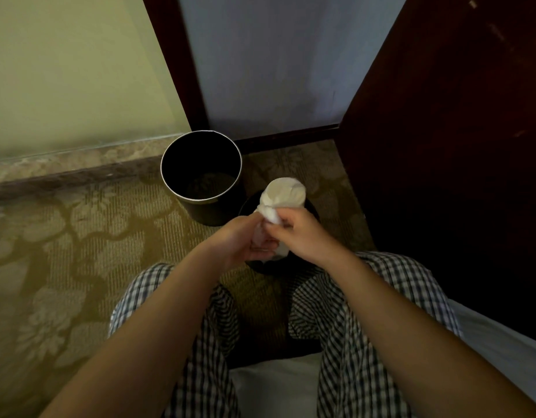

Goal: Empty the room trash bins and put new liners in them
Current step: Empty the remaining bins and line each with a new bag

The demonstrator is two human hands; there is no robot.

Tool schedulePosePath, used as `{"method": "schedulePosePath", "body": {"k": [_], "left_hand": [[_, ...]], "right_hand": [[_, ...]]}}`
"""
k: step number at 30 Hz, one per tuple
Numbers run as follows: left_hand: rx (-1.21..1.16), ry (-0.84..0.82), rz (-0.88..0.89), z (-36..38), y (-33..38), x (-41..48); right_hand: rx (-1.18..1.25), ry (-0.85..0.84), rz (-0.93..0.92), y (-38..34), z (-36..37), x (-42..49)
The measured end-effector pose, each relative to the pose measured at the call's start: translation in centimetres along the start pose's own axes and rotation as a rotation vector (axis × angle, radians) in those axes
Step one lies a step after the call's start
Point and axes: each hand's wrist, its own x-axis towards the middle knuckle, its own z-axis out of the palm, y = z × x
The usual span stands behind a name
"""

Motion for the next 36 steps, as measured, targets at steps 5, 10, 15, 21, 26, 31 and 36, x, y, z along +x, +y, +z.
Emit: {"method": "schedulePosePath", "body": {"k": [5, 10, 15, 21, 26, 31, 36], "left_hand": [[-0.034, -0.063, 0.036, -0.4, 0.2, 0.1], [0.098, -0.092, 0.086, -0.4, 0.3, -0.1], [0.274, -0.054, 0.107, -0.4, 0.3, 0.0], [0.223, 0.035, 0.097, -0.2, 0.3, 0.2], [-0.148, -0.206, -0.064, 0.4, 1.3, -0.5], [-0.082, -0.051, 0.008, -0.4, 0.5, 0.4], [-0.034, -0.022, 0.03, -0.4, 0.4, 0.4]], "right_hand": [[0.128, 0.024, -0.003, -0.7, -1.2, -0.6], [0.141, 0.362, 0.067, 0.1, -1.9, 0.0], [0.193, 0.401, 0.07, 0.0, -1.7, 0.0], [0.066, 0.277, 0.058, -0.2, -1.2, 0.0], [0.081, 0.043, 0.008, -0.8, -1.0, -0.6], [0.053, -0.123, 0.017, -1.1, -1.4, -0.6], [0.185, -0.089, 0.044, -1.1, -1.3, -0.8]]}}
